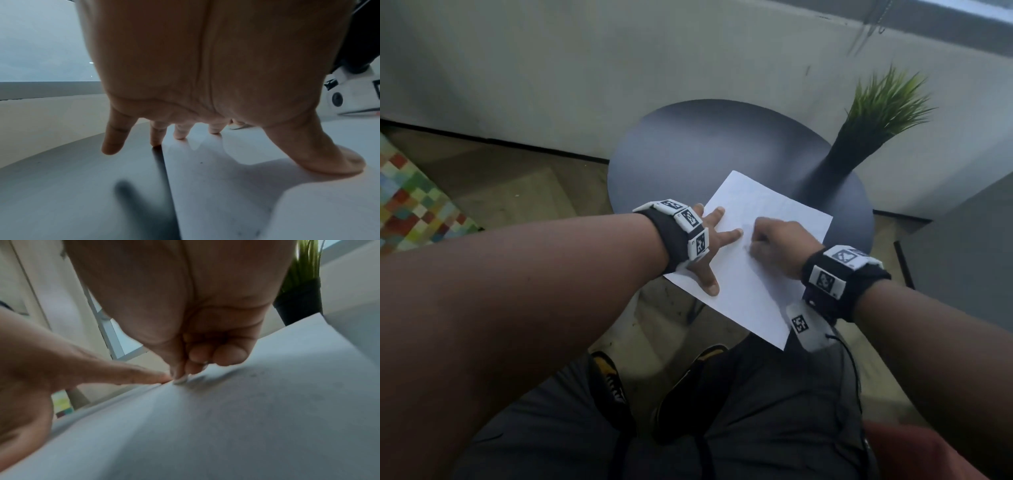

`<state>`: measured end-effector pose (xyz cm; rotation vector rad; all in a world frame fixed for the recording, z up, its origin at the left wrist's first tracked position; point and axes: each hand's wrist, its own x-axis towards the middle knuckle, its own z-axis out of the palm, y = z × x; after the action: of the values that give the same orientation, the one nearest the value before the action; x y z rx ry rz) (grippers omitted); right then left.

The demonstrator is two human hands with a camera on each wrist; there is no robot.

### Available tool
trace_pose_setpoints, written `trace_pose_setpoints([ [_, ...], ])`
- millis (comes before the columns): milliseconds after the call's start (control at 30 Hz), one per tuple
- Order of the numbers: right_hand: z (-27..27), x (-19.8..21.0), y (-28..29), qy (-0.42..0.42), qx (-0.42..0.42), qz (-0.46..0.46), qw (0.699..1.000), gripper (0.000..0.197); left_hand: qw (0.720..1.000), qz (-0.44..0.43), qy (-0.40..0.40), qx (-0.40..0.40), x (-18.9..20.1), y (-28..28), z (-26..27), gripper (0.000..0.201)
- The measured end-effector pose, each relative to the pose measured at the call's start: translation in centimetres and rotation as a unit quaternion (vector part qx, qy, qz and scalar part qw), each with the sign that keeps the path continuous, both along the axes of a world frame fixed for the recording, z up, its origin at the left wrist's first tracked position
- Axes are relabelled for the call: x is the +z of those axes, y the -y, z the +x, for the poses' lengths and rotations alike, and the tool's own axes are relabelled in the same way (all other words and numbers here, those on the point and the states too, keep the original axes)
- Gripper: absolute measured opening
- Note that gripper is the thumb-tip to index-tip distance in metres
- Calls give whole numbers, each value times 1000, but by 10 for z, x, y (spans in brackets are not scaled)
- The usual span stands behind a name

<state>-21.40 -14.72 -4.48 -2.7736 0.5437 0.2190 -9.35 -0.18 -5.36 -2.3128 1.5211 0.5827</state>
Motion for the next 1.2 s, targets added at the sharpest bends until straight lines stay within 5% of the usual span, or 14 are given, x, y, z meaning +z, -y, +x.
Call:
trace_pose_setpoints([
  [67,-2,-5,-6,12,-1,-31,999,8,1000,-3,3,-2,0,0,-1,128],
  [167,-14,-4,-32,-43,159,8,986,13,1000,4,8,-8,1,2,0,127],
  [333,-11,-2,7,-4,-25,0,1000,11,1000,28,10,-3,2,8,-1,129],
  [533,-21,0,-22,-94,154,51,982,8,999,51,15,-1,6,12,-5,131],
  [667,-14,3,11,-24,-35,-6,999,11,998,59,10,9,9,14,-10,127],
  [833,-29,4,-28,-85,178,49,979,9,997,71,15,-3,13,18,-12,125],
  [1000,-20,0,4,1,-1,-6,1000,7,998,67,21,2,13,18,-13,125],
  [1133,-29,1,-35,-74,199,38,976,12,997,76,20,-1,15,18,-11,127],
  [1200,-26,5,-19,-64,148,54,985,10,997,78,19,1,15,19,-14,127],
])
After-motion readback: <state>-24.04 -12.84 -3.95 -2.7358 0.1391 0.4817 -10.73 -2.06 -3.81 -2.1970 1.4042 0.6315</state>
